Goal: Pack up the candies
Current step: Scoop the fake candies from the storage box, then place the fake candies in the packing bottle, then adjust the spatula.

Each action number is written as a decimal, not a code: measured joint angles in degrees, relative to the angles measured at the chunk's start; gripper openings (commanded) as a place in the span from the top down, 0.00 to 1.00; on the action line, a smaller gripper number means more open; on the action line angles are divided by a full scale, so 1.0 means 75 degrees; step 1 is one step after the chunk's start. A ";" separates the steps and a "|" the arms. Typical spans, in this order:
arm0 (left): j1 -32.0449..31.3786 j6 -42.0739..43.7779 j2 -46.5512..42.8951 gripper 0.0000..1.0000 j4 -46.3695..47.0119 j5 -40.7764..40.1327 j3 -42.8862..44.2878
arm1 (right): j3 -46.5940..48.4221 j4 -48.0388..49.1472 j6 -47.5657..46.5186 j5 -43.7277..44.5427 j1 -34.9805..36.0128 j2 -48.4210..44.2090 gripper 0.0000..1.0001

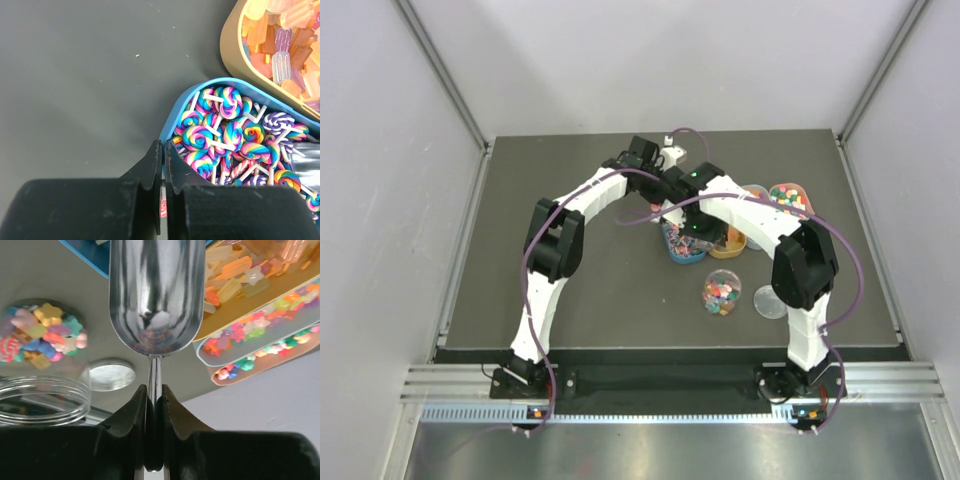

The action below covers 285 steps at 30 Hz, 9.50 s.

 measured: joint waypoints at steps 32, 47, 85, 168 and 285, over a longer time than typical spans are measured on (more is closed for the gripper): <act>-0.0029 -0.0029 -0.0085 1.00 -0.0102 0.0023 -0.0090 | 0.0248 -0.0321 0.2276 -0.2608 -0.0629 0.0379 1.00; -0.0096 -0.0207 -0.0117 1.00 -0.0271 0.0140 -0.0105 | 0.0073 -0.0350 0.4028 -0.3791 -0.0595 0.0446 1.00; 0.0195 -0.0641 0.0076 1.00 -0.0656 -0.0667 0.0376 | 0.1419 -0.0656 0.4730 -0.3179 -0.0119 0.1207 1.00; 0.0391 -0.1020 -0.0437 0.51 -0.0443 -0.1641 -0.0414 | -0.2209 0.3121 0.1577 -0.2684 -0.1518 -0.2276 1.00; 0.0239 -0.4130 -0.1883 0.55 0.1032 0.3768 0.0160 | -0.1352 0.0111 -0.1996 0.0425 -0.1329 -0.3754 1.00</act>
